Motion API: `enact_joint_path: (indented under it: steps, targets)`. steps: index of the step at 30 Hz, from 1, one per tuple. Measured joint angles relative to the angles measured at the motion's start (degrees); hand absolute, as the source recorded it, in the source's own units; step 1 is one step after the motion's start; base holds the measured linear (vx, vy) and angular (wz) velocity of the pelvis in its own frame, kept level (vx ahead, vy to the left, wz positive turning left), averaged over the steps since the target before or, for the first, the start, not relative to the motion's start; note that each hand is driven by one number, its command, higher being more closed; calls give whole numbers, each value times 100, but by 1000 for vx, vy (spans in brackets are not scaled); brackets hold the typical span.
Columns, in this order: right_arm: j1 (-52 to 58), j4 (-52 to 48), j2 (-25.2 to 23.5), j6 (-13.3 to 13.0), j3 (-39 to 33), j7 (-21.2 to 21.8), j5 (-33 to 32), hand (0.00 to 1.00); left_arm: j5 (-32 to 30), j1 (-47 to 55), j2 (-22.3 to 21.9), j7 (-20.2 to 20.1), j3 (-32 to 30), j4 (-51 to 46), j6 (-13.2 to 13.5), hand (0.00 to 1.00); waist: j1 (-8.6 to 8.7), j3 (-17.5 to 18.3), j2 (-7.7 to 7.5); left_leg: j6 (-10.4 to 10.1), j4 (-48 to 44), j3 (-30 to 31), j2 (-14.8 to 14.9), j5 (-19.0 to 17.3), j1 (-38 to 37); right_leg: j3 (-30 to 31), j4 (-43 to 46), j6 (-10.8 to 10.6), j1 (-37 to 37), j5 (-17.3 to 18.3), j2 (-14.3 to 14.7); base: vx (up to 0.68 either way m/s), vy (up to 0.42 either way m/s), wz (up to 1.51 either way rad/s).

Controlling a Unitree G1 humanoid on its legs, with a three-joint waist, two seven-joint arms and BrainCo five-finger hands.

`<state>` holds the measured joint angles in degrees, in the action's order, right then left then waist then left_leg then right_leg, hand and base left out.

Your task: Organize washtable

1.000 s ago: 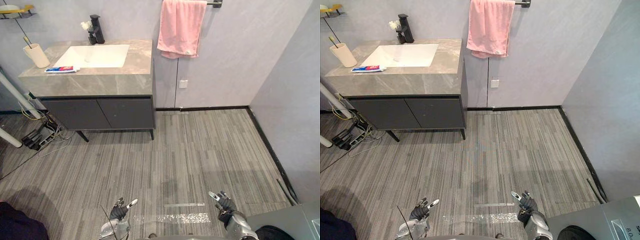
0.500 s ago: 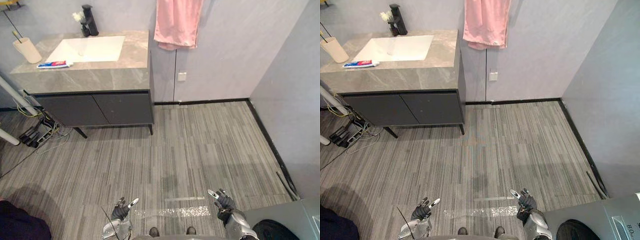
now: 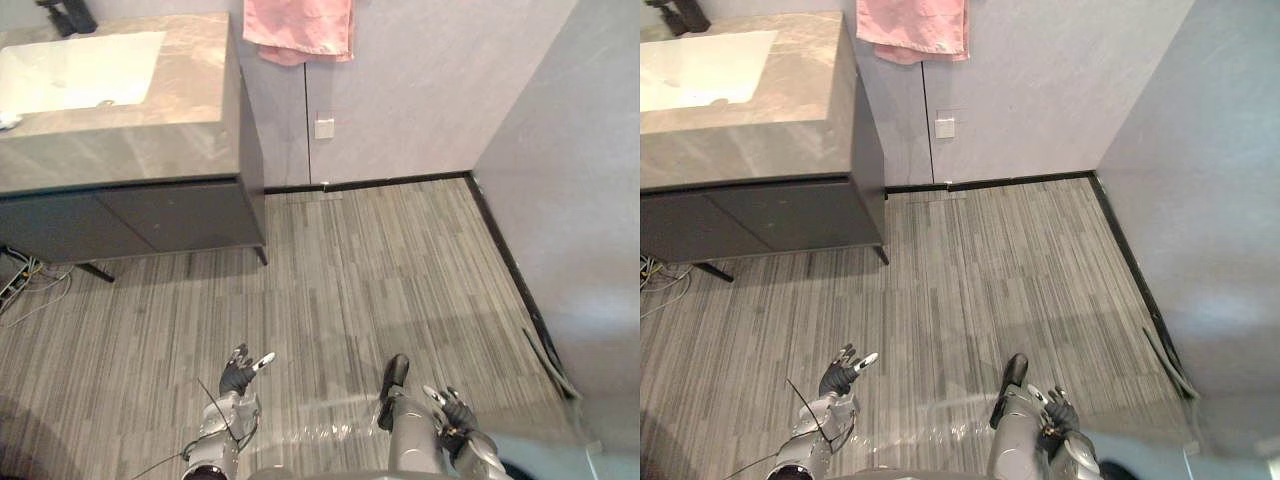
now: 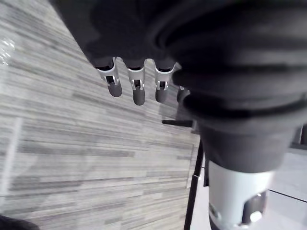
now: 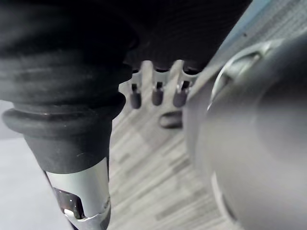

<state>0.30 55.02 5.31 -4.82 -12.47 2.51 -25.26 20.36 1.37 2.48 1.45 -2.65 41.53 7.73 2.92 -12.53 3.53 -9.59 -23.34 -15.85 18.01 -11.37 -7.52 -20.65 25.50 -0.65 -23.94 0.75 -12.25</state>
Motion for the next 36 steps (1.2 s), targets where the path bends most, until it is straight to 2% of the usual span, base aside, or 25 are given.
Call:
enact_joint_path:
  steps: [1, 2, 3, 6, 9, 10, 11, 12, 13, 14, 15, 16, 17, 19, 20, 21, 23, 25, 26, 28, 29, 31, 33, 34, 36]
  targets:
    - [-16, 0, 10, 4, 46, -1, -4, 0, 79, 21, -38, -1, -4, 1, -10, 0, -22, -5, 7, 175, -770, -13, 204, 379, 299, -44, -84, 59, 191, 112, 62, 743, -485, -16]
    - [-93, 4, 16, 2, 187, -6, -20, 0, 303, 81, -119, -10, -4, -4, -20, 0, -110, -18, 43, 279, -2165, 111, 495, 735, 835, -132, -393, 124, 681, 238, 281, 728, -386, -22]
    - [-205, 5, 46, -20, 242, -8, -60, 0, 454, 98, -165, -14, -2, 4, -28, 0, -182, -49, 14, 360, -3186, 163, 539, 522, 1212, -117, -725, 158, 1230, 276, 437, 815, -365, -28]
    - [-375, -20, 150, -105, 410, -41, -97, 0, 756, 161, -175, -14, -20, -77, 3, 0, -258, -125, -165, 645, -3721, -198, 279, 183, 1792, -29, -1519, 162, 2450, 278, 537, 625, -181, -12]
    - [-676, -75, 256, -114, 456, -108, -113, 0, 878, 286, -172, -14, -78, -400, 16, 0, -528, -127, -153, 702, -2656, -300, -127, 13, 2711, 198, -2052, 61, 3064, 341, 481, 590, 20, -39]
    - [-722, -233, 251, -113, 477, -109, -111, 0, 877, 345, -177, -12, -165, -502, 16, 0, -562, -151, -194, 674, -1516, -237, -434, 54, 3015, 173, -2188, -250, 3385, 539, 302, 643, 171, -32]
    - [-718, -275, 260, -121, 512, -110, -111, 0, 875, 390, -178, -10, -190, -545, 16, 0, -558, -148, -188, 601, -930, -164, -531, 154, 3086, 149, -2229, -392, 3508, 636, 256, 663, 274, -18]
    - [-705, -324, 292, -123, 556, -111, -111, 0, 868, 476, -182, -4, -253, -607, 16, 0, -570, -125, -150, 509, 161, -61, -694, 520, 3059, 117, -2358, -625, 3780, 800, 228, 592, 302, -22]
    - [-683, -385, 294, -129, 568, -120, -110, 0, 856, 592, -162, 5, -302, -644, 16, 0, -666, -71, -54, 702, 728, 143, -746, 1590, 2951, 148, -2549, -820, 4087, 976, 247, 578, 293, -18]
    - [-703, -385, 206, -130, 567, -132, -111, 0, 832, 530, -149, 18, -344, -642, 5, 0, -691, -74, -241, 949, 591, 112, -909, 1475, 2994, 171, -2609, -788, 4171, 981, 117, 537, 247, 8]
    - [-749, -476, 166, -130, 648, -111, -108, 0, 804, 411, -124, 37, -505, -766, 18, 0, -702, -34, -347, 1011, 374, 144, -955, 1267, 3198, 201, -2548, -553, 4032, 738, 109, 487, 238, 20]
    - [-829, -496, 84, -133, 673, -111, -109, 0, 793, 377, -105, 65, -691, -901, 22, 0, -794, -33, -438, 1088, 96, 158, -967, 1121, 3260, 320, -2308, -737, 3904, 423, 30, 490, 242, 16]
    - [-848, -510, 39, -133, 666, -104, -108, 0, 792, 397, -105, 83, -719, -948, 21, 0, -830, -7, -505, 1169, -7, 139, -998, 1009, 3226, 418, -2131, -780, 3861, 346, -107, 531, 278, -7]
    - [-825, -611, -90, -154, 670, -74, -36, 0, 721, 769, -150, 79, -659, -1122, -76, 0, -840, 70, -773, 1308, -329, -130, -1245, 454, 2715, 931, -736, -1039, 3606, 146, -601, 584, 283, -22]
    - [-792, -664, -117, -180, 667, -25, 12, 0, 679, 956, -223, 40, -589, -1125, -102, 0, -824, 92, -786, 1339, -377, -194, -1303, 236, 2514, 1151, 133, -1060, 3268, -117, -761, 542, 270, -18]
    - [-693, -697, -154, -227, 666, 15, 10, 0, 574, 988, -203, 2, -481, -1129, -107, 0, -783, 103, -773, 1373, -327, -228, -1331, -20, 2275, 1380, 1428, -1059, 2686, -714, -873, 479, 220, 2]
    - [-615, -658, -258, -209, 680, 14, 9, 0, 471, 864, -60, -7, -379, -1159, -115, 0, -739, 99, -814, 1375, -203, -204, -1402, -104, 2011, 1556, 2927, -1009, 1852, -464, -896, 329, 94, 17]
    - [-440, -650, -285, -185, 820, 24, 10, 0, 462, 867, -57, 10, -362, -1330, -105, 0, -648, 82, -772, 1367, 333, -212, -1511, -108, 1346, 1345, 3550, -698, 1340, 109, -874, 317, 28, -3]
    - [-196, -733, -264, -167, 914, 88, 12, 0, 406, 895, -36, 2, -332, -1609, -46, 0, -590, 115, -682, 1308, 697, -227, -1516, -116, 906, 832, 3318, -453, 1100, 580, -829, 270, -29, -5]
    - [6, -743, -261, -143, 906, 132, 13, 0, 365, 901, 23, -26, -305, -1798, 30, 0, -505, 130, -619, 1228, 896, -125, -1519, -167, 628, 422, 2705, -371, 814, 883, -755, 309, -80, 16]
    - [85, -723, -238, -127, 888, 124, 13, 0, 364, 860, 17, -26, -304, -1847, 43, 0, -452, 140, -631, 1167, 987, -63, -1498, -173, 503, 268, 1858, -371, 743, 928, -613, 327, -162, 36]
    - [184, -704, -214, -125, 830, 122, 10, 0, 353, 850, 3, -30, -276, -1851, 45, 0, -348, 180, -633, 999, 1060, 44, -1428, -179, 393, 203, -194, -386, 765, 666, -289, 352, -207, 35]
    - [199, -702, -177, -124, 768, 117, 9, 0, 342, 838, 18, -28, -252, -1835, 36, 0, -345, 197, -645, 726, 1076, 204, -1283, -265, 271, 249, -1437, -293, 954, -684, -28, 409, -287, 25]
    - [174, -708, -108, -119, 764, 121, 14, 0, 292, 838, -72, -22, -248, -1771, 29, 0, -414, 201, -459, 560, 1169, 232, -1078, -221, 220, 175, -1583, -134, 1110, -768, 224, 369, -268, 13]
    - [34, -839, -43, -115, 637, 126, 15, 0, 137, 864, -151, -30, -195, -1742, 21, 0, -382, 195, -321, 332, 1481, 298, -1007, -73, -14, 168, -1122, -31, 1090, -335, 311, 313, -204, 4]
